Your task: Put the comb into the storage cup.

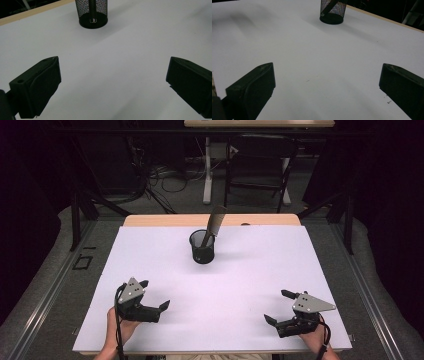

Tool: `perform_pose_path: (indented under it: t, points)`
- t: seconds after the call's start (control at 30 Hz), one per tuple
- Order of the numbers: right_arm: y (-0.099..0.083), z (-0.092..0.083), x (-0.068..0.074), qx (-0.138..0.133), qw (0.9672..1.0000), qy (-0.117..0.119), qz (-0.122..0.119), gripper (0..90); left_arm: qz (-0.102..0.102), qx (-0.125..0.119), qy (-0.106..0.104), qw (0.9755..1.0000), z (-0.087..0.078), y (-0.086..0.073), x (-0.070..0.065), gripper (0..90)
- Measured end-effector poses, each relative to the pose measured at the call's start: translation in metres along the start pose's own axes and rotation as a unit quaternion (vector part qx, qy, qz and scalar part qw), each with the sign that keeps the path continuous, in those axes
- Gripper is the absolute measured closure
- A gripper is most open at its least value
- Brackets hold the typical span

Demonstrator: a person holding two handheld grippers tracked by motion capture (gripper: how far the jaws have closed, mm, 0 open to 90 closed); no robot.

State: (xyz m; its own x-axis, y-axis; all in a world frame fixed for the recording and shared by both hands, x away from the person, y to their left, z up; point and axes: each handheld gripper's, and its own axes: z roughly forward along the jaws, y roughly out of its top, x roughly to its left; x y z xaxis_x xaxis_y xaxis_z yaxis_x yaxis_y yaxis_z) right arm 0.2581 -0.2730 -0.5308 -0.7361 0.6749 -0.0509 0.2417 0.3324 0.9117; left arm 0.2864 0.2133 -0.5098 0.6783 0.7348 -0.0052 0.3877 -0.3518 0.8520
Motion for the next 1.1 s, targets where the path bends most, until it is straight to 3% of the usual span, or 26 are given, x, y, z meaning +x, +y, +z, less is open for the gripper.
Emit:
perform_pose_path:
  t: [0.13, 0.5, 1.1]
  points:
    - [0.000, 0.000, 0.000, 0.000, 1.0000, 0.000, 0.001, 0.0, -0.011, -0.006, -0.005, 0.9999, -0.002, -0.006, -0.002, 0.0]
    - [0.000, -0.001, 0.000, 0.000, 1.0000, 0.001, 0.002, 0.0, -0.002, -0.022, 0.008, 0.9997, -0.009, -0.020, -0.010, 0.0]
    - [-0.001, -0.001, 0.001, -0.002, 1.0000, 0.003, 0.000, 0.0, 0.015, -0.018, 0.013, 0.9996, -0.012, -0.028, -0.018, 0.0]
